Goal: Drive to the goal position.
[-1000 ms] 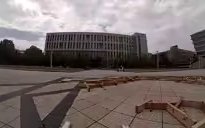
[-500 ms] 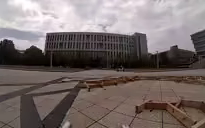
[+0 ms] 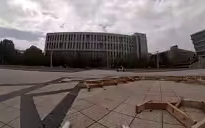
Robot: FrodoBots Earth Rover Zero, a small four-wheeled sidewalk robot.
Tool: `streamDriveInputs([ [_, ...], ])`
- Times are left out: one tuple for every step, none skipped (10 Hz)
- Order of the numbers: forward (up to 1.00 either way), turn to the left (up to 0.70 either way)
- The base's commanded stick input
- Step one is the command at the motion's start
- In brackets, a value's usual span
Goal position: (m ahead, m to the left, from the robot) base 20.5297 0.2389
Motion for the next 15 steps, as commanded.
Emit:
streamDriveInputs([
  [0.06, 0.00],
  [0.06, 0.01],
  [0.06, 0.01],
  [0.06, 0.01],
  [0.06, 0.01],
  [0.06, 0.00],
  [0.06, 0.00],
  [0.06, 0.01],
  [0.06, 0.01],
  [0.06, 0.01],
  [0.06, 0.01],
  [0.06, 0.00],
  [0.06, 0.00],
  [0.06, 0.00],
  [0.06, 0.00],
])
